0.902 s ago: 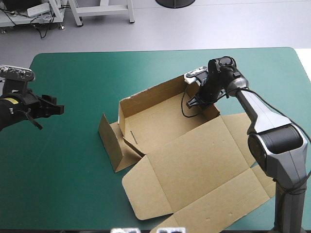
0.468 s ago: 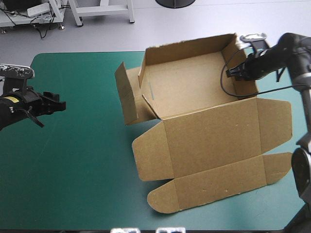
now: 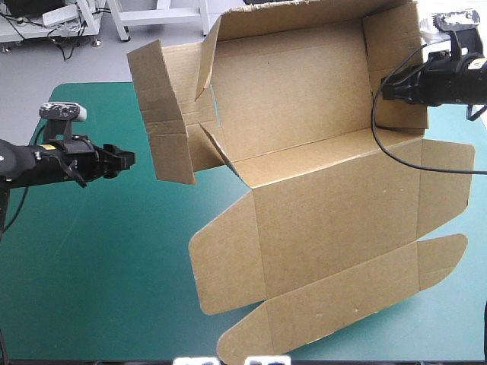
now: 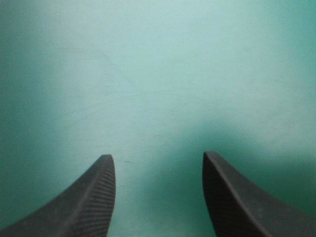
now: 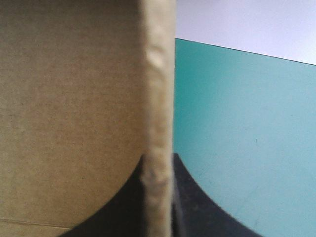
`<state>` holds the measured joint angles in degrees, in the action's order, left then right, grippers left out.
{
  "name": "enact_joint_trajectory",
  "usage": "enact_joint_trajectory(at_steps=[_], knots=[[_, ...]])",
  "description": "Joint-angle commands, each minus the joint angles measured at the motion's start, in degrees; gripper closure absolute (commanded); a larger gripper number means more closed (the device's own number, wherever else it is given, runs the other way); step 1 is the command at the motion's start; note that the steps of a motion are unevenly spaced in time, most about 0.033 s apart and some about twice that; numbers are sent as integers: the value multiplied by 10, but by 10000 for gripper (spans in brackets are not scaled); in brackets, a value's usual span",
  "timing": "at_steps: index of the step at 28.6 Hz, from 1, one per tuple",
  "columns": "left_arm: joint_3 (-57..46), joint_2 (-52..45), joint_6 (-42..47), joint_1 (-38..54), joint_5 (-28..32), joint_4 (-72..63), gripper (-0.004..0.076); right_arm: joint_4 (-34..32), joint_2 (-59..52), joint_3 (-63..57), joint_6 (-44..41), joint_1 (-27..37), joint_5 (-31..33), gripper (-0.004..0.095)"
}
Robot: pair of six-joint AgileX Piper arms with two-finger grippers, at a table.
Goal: Fold the box
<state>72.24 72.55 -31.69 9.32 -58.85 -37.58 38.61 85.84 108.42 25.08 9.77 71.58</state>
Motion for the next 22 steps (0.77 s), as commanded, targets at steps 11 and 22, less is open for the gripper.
enact_joint_trajectory(at_steps=[11, 22], knots=[[15, 51, -132, 0, -151, -376, 336, 46, 16, 12, -5, -34, 2, 926], [15, 51, -132, -4, -151, -455, 336, 0, 80, 12, -24, -84, -28, 926]])
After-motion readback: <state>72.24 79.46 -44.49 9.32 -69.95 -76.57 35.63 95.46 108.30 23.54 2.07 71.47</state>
